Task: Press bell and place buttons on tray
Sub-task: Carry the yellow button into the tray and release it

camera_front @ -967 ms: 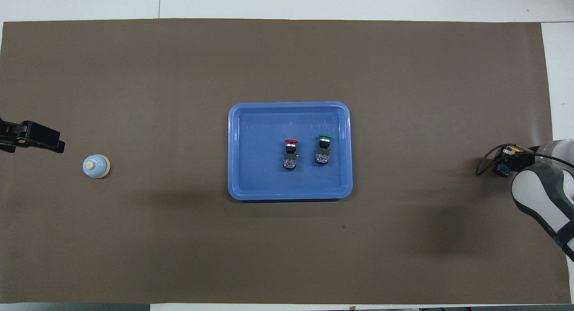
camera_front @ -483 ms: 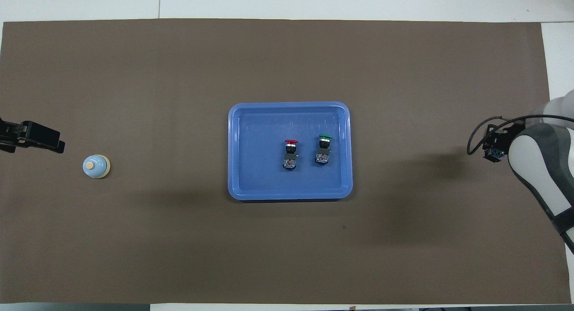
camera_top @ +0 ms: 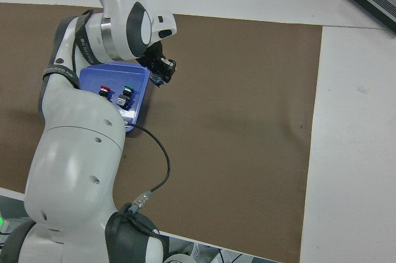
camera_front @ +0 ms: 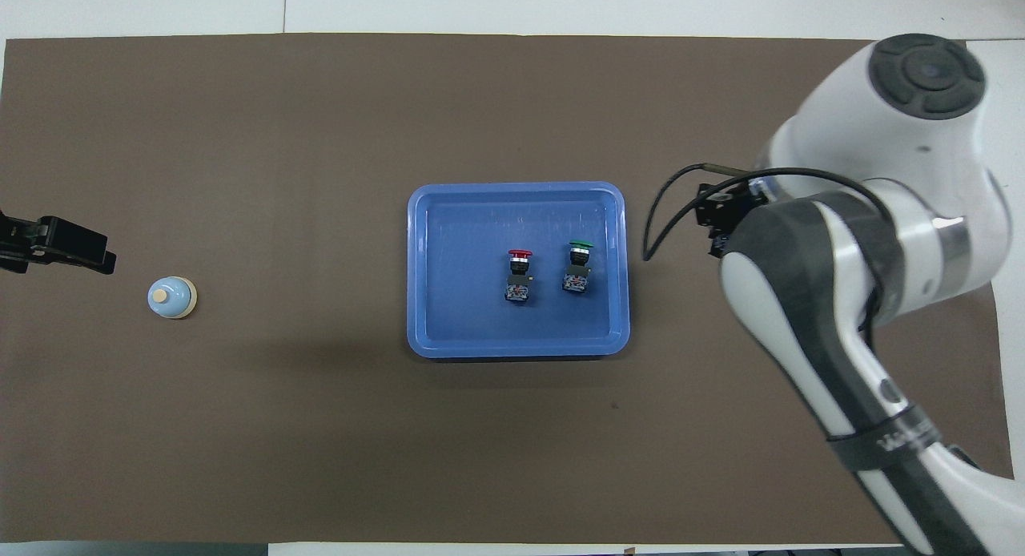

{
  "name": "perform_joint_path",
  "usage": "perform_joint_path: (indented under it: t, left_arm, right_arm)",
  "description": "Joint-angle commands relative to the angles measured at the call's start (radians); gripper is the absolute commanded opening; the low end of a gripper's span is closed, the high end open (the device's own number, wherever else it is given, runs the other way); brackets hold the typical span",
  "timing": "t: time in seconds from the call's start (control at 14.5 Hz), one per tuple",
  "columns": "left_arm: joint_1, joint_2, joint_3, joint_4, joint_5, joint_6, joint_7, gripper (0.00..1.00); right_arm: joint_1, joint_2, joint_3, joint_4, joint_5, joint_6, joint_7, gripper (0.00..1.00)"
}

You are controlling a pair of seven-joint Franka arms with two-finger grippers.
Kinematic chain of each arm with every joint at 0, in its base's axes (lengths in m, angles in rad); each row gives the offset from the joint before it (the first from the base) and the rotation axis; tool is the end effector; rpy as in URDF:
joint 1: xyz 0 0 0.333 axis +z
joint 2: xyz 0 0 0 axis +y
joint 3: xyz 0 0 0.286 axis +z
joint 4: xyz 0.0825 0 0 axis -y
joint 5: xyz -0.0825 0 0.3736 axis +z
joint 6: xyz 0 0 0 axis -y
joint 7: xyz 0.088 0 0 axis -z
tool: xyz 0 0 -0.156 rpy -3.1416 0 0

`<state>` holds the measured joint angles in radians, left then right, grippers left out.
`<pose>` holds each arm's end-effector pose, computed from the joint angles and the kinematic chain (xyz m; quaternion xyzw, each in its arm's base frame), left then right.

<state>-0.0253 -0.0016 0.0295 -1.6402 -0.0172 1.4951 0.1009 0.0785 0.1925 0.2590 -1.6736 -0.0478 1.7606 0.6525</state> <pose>0.5252 -0.0006 0.5092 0.9962 -0.0482 -0.0711 0.0124 0.5589 0.1825 0.4072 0.9871 -0.1521 -0.0441 0.0223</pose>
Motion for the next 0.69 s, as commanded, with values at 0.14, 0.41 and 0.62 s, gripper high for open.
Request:
perform_joint_path:
  t: [0.14, 0.41, 0.62]
  left_arm:
    - [-0.005, -0.012, 0.007, -0.003, -0.017, -0.015, -0.007, 1.00]
    - [-0.005, -0.014, 0.007, -0.003, -0.017, -0.015, -0.007, 1.00]
    - [-0.005, -0.014, 0.007, -0.003, -0.017, -0.015, -0.007, 1.00]
  right_arm:
    - [0.217, 0.125, -0.009, 0.178, 0.079, -0.024, 0.137, 0.00]
    - [0.377, 0.356, -0.017, 0.371, -0.021, -0.001, 0.305, 0.00]
    - [0.417, 0.410, -0.017, 0.365, -0.047, 0.136, 0.303, 0.00]
